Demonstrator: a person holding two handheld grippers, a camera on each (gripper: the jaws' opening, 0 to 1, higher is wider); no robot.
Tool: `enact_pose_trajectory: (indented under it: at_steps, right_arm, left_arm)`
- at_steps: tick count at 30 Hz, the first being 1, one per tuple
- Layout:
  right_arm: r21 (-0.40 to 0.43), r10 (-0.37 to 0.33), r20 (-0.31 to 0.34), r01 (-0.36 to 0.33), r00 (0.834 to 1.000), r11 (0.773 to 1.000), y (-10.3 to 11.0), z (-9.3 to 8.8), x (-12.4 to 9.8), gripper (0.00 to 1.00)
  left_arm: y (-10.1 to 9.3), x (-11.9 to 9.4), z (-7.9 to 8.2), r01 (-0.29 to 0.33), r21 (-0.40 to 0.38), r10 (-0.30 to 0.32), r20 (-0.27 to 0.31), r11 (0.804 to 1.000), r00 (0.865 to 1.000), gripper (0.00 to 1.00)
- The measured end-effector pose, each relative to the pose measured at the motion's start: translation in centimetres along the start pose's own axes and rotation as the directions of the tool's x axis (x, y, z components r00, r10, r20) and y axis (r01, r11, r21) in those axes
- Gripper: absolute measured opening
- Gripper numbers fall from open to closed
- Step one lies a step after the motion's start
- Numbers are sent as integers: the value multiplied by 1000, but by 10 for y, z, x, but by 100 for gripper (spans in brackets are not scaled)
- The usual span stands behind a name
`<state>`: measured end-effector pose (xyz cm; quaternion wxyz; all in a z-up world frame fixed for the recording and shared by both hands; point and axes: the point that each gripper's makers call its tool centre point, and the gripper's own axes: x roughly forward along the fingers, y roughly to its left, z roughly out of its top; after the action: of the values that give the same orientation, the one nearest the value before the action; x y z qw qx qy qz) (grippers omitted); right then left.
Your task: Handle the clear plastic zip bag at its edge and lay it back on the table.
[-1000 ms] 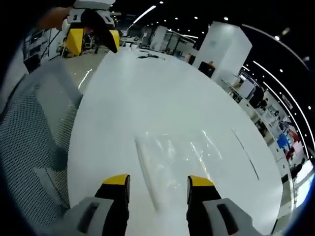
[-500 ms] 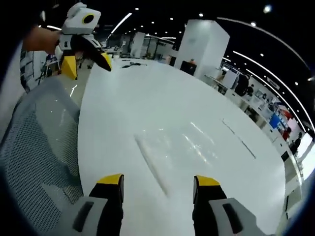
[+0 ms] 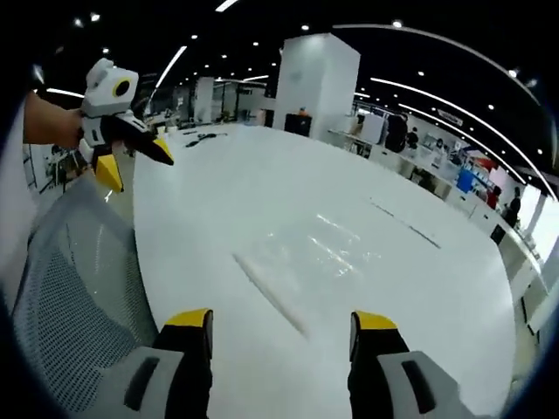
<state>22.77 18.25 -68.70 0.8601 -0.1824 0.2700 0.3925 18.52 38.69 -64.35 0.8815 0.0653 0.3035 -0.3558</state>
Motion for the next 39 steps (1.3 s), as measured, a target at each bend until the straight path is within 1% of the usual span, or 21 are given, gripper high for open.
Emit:
enact_pose_trajectory:
  at_steps: [3,5,9,10,13,16,17,18,20,24,27,30,34,39]
  right_arm:
    - [41,-6,17,5,1000,999,1,2,-4,64]
    - [44,-13,21,12,1000,999,3,3,-7,65]
    - [79,-24,28,21,999,997,6,4,-12,66]
    - [98,-29,35,25,999,995,6,5,-14,67]
    - [131,-37,51,30,998,991,8,7,-17,68]
    - [149,-43,65,33,997,988,11,9,-19,70]
    - [160,-48,81,35,996,986,13,13,-21,71]
    - [163,-50,83,36,995,986,14,14,-22,71]
    - [176,-59,102,41,993,984,13,17,-24,73]
    - [205,-66,119,41,991,978,17,18,-27,73]
    - [221,-72,134,41,988,974,20,18,-29,74]
    - [243,-74,151,36,986,969,24,18,-32,75]
    - [277,-87,146,44,985,960,23,14,-33,75]
    - [302,-93,146,45,985,952,20,13,-35,76]
  left_arm:
    - [3,-1,-6,-10,-16,11,3,1000,1000,63]
    - [4,-2,-5,-19,-29,19,11,999,1000,64]
    - [3,-4,-6,-30,-53,31,27,998,999,66]
    - [3,-4,-6,-31,-56,33,29,998,999,67]
    - [4,-3,-7,-39,-72,43,58,997,997,69]
    - [5,-5,-2,-44,-86,54,109,995,993,72]
    - [5,-5,-1,-46,-90,56,118,995,991,73]
    - [5,-6,1,-48,-93,61,134,995,989,74]
    - [5,-6,2,-50,-100,64,139,994,988,75]
    - [4,-7,4,-52,-114,70,157,992,985,76]
    - [5,-8,4,-47,-136,72,178,990,982,77]
    - [1,-8,5,-41,-155,70,187,987,980,77]
    - [0,-9,5,-42,-179,78,200,983,977,79]
    - [0,-10,3,-42,-216,87,205,976,975,81]
